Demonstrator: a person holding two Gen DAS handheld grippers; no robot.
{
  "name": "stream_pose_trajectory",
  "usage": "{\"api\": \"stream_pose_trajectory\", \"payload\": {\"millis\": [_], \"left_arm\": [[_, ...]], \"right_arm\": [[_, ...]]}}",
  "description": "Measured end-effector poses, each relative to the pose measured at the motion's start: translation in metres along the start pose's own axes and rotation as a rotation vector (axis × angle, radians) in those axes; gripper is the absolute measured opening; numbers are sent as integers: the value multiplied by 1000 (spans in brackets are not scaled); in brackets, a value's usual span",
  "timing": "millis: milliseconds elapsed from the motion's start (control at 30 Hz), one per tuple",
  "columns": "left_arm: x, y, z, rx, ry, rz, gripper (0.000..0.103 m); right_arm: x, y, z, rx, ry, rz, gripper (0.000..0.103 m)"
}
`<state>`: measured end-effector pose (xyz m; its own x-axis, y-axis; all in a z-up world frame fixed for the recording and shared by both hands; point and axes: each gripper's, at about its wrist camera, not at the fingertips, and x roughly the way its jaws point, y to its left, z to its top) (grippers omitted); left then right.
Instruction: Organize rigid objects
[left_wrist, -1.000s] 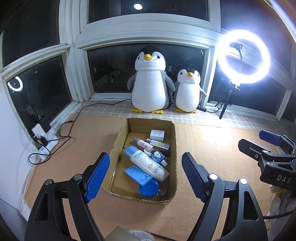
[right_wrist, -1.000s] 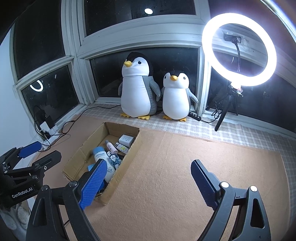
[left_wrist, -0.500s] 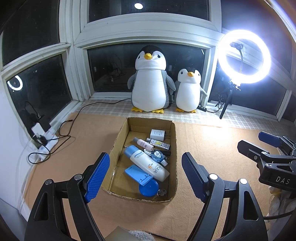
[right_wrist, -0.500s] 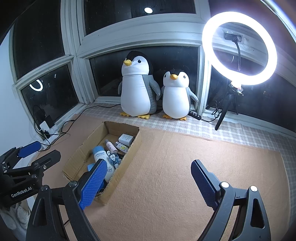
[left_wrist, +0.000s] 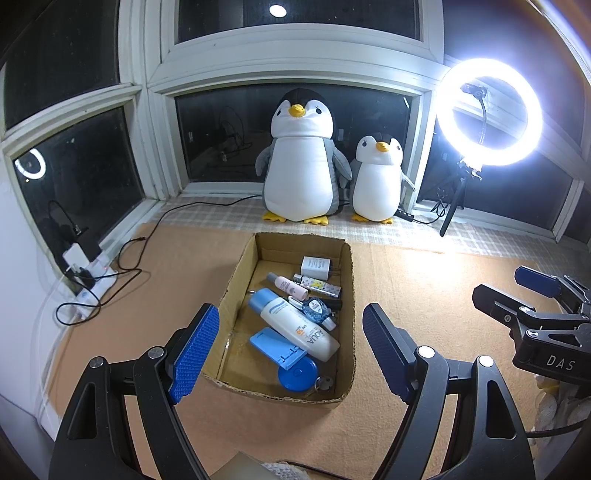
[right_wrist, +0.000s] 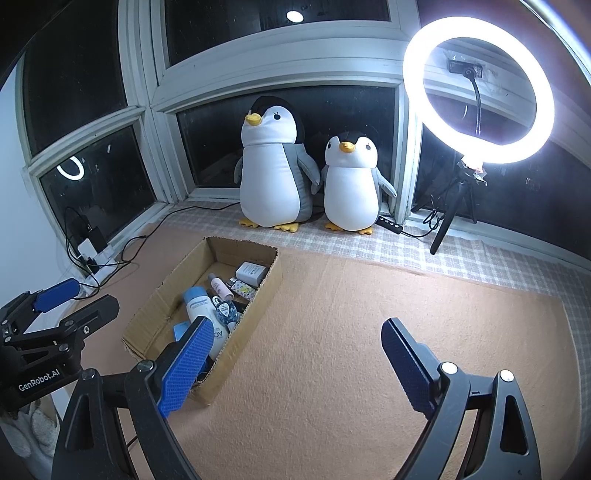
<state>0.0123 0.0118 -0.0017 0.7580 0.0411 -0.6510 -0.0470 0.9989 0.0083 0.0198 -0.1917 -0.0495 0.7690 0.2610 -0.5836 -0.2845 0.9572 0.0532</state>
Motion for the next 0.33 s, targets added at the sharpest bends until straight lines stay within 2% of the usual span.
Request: {"api": "stream_pose_trajectory", "payload": {"millis": [333], "left_arm": [[3,3,-1,-1,7,3,80]], "right_arm": [[3,-2,-1,9,8,3,90]]}}
